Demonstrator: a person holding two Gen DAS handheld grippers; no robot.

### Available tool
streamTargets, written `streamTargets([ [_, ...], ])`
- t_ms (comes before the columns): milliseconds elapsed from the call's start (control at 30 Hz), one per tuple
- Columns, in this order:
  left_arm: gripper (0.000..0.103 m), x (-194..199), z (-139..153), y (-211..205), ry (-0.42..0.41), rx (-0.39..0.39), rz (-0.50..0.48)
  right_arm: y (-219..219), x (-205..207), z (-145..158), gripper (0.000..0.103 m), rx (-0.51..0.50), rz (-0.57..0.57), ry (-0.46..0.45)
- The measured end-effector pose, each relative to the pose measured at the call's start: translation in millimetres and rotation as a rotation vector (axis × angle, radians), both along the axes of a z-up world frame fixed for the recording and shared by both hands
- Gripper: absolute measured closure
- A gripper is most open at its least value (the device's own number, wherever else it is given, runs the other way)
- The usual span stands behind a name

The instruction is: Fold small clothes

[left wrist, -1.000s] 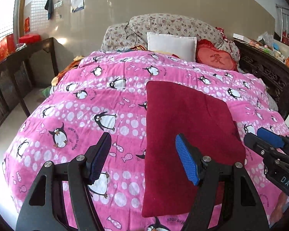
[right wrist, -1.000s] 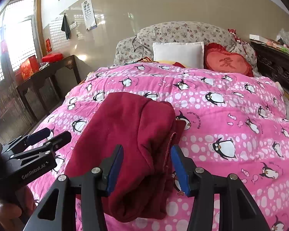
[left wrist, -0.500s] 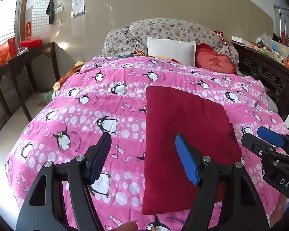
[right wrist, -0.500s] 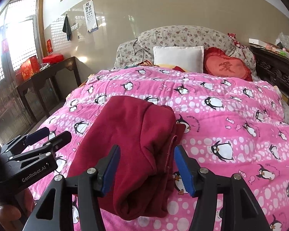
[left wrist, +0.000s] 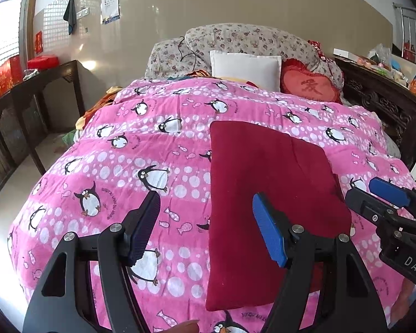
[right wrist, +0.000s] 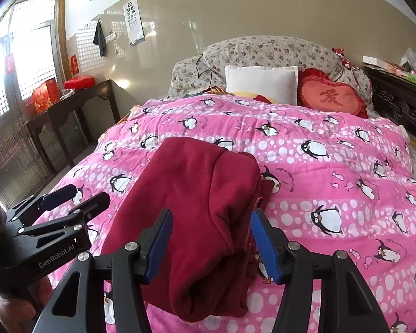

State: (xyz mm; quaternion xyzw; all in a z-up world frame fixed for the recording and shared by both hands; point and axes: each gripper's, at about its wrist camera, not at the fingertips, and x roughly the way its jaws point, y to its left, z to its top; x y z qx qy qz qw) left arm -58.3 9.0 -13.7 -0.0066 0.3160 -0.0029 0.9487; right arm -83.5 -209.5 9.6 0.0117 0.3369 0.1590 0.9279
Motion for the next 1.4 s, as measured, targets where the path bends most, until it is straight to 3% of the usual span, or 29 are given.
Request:
streamTargets([
  [1400,0.033,5,-10,-10,0.018,0.009,-0.028,4,5,-13,0.046,0.009,0.006,0.045],
])
